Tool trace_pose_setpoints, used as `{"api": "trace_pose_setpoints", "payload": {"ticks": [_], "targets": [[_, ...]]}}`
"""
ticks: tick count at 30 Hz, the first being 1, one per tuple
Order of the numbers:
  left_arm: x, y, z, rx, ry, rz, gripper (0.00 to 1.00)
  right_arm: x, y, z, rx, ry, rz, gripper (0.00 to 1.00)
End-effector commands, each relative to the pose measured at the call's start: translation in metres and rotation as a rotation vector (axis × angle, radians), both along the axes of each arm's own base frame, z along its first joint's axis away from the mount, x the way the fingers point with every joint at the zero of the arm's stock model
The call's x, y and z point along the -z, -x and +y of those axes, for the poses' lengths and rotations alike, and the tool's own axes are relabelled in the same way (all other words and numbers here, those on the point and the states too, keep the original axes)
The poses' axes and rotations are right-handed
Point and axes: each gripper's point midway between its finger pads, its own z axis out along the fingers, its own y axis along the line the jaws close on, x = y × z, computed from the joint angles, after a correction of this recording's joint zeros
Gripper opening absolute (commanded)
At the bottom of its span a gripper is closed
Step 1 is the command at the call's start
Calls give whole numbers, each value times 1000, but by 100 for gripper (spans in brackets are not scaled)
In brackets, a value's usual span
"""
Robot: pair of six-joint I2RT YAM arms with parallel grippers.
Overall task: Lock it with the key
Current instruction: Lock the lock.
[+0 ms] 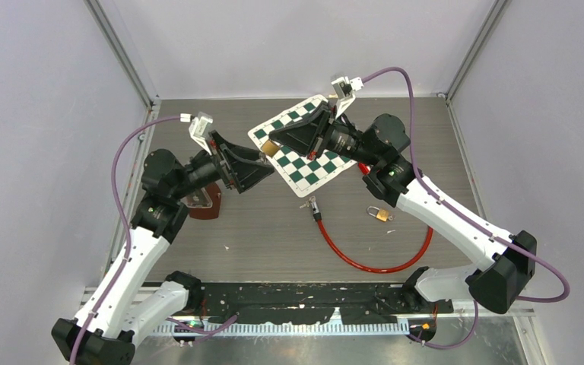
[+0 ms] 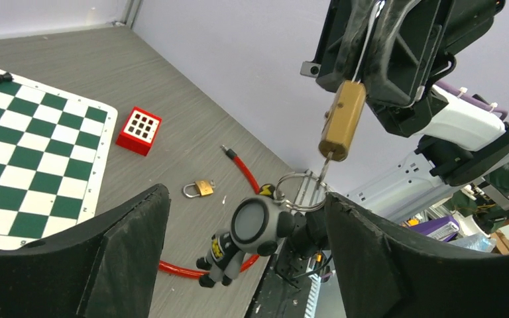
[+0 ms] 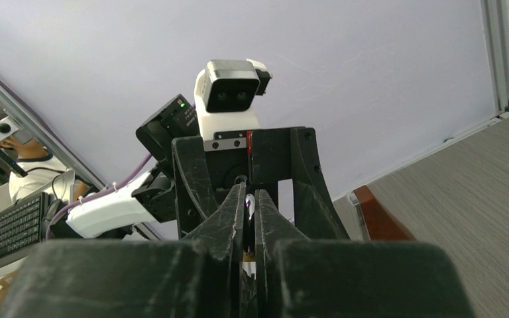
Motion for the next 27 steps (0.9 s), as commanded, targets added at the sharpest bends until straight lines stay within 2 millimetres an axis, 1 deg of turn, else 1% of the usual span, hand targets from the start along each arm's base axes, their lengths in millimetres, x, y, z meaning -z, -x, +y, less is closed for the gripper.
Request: {"api": "trace_pose_setpoints", "payload": {"ticks": [1,2,3,4,5,6,7,8,9,12,13,17,20,21,22,23,24,25,26,27], "targets": [[-36,8,7,-20,10,-141,86,-40,22,-11,-36,-58,-115,5],[-39,9,7,-18,13,-154,86,-39,21,-11,-38,-54,-113,5],[-41,10,7,-13,14,-165,83,-38,22,-10,-42,-51,-113,5],[-43,11,6,-7,14,-173,76,-37,21,-9,-44,-49,-112,5],[-44,12,6,-2,13,-175,67,-37,21,-9,-48,-47,-114,5],[-46,13,6,-1,16,-175,56,-36,22,-9,-49,-46,-115,5],[-46,14,6,6,15,-170,50,-38,22,-9,-50,-48,-120,5],[-46,16,5,16,14,-170,42,-38,22,-9,-50,-47,-119,5],[-47,18,5,25,8,-170,30,-39,22,-9,-49,-49,-122,5],[-40,21,3,50,-24,-155,5,-40,21,-8,-47,-50,-125,5],[-37,20,4,48,-34,-144,0,-39,21,-8,-46,-48,-127,5],[-32,20,5,43,-48,-149,0,-37,18,-8,-34,-43,-133,5],[-26,22,4,61,-65,-149,0,-38,11,-13,4,-56,-146,5],[-22,23,3,70,-73,-144,0,-43,12,-16,12,-76,-165,5],[-20,23,3,75,-78,-140,0,-42,7,-20,36,-81,-166,5],[-18,24,3,80,-81,-138,0,-48,9,-25,50,-104,-189,5],[-14,25,3,87,-87,-129,0,-46,4,-28,76,-106,-190,5],[-9,26,3,88,-93,-111,0,-51,4,-33,94,-123,-207,5],[-6,26,4,82,-99,-102,0,-49,1,-36,114,-121,-210,5],[-2,25,6,72,-109,-93,0,-53,0,-42,138,-137,-223,5]]}}
